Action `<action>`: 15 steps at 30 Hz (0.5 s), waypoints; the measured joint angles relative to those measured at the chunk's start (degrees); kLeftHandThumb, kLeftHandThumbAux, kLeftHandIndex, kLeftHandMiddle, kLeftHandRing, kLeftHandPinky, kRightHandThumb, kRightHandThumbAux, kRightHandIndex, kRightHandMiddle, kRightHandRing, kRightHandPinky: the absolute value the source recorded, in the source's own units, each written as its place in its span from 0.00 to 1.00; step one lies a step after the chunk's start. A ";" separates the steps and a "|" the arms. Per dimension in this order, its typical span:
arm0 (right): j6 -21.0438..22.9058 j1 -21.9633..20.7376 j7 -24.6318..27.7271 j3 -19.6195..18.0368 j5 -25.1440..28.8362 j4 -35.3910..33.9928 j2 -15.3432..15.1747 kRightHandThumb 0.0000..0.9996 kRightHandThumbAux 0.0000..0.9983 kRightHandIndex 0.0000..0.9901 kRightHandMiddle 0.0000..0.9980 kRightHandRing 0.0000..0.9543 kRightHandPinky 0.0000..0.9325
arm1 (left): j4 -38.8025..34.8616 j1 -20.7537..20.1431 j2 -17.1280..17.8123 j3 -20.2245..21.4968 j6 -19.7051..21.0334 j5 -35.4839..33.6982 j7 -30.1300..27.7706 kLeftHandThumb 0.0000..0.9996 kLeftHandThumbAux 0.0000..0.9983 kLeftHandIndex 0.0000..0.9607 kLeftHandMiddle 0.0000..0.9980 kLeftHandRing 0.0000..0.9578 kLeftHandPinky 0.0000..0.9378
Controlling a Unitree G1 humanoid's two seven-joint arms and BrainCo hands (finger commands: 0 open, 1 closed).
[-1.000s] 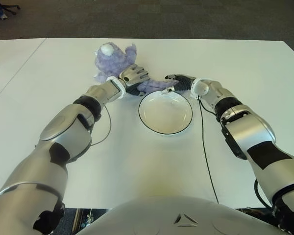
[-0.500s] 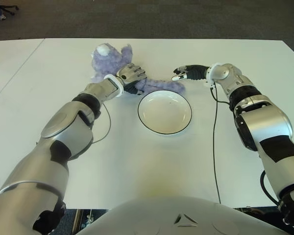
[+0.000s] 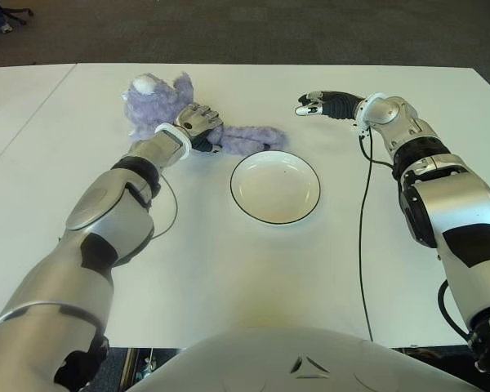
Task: Put the doll into the plate.
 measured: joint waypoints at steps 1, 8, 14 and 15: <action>-0.22 0.04 -0.46 -0.42 0.24 0.00 -0.01 0.08 0.30 0.00 0.00 0.00 0.00 | 0.02 0.00 0.00 0.02 -0.01 -0.02 0.00 0.38 0.26 0.00 0.05 0.14 0.29; -2.71 0.58 -2.75 -4.79 4.24 -0.22 -0.23 0.05 0.35 0.00 0.00 0.00 0.00 | 0.10 -0.04 0.04 0.00 -0.27 0.11 1.35 0.54 0.40 0.13 0.27 0.34 0.46; -3.73 0.75 -2.85 -7.16 6.26 -0.37 -0.49 0.04 0.36 0.00 0.00 0.00 0.00 | 0.57 -0.21 0.04 -0.29 0.48 0.35 2.36 0.81 0.64 0.42 0.45 0.44 0.48; -3.90 0.75 -2.59 -7.50 6.60 -0.40 -0.57 0.04 0.35 0.00 0.00 0.00 0.00 | 0.77 -0.26 0.03 -0.19 0.74 0.27 2.24 0.83 0.66 0.42 0.47 0.48 0.52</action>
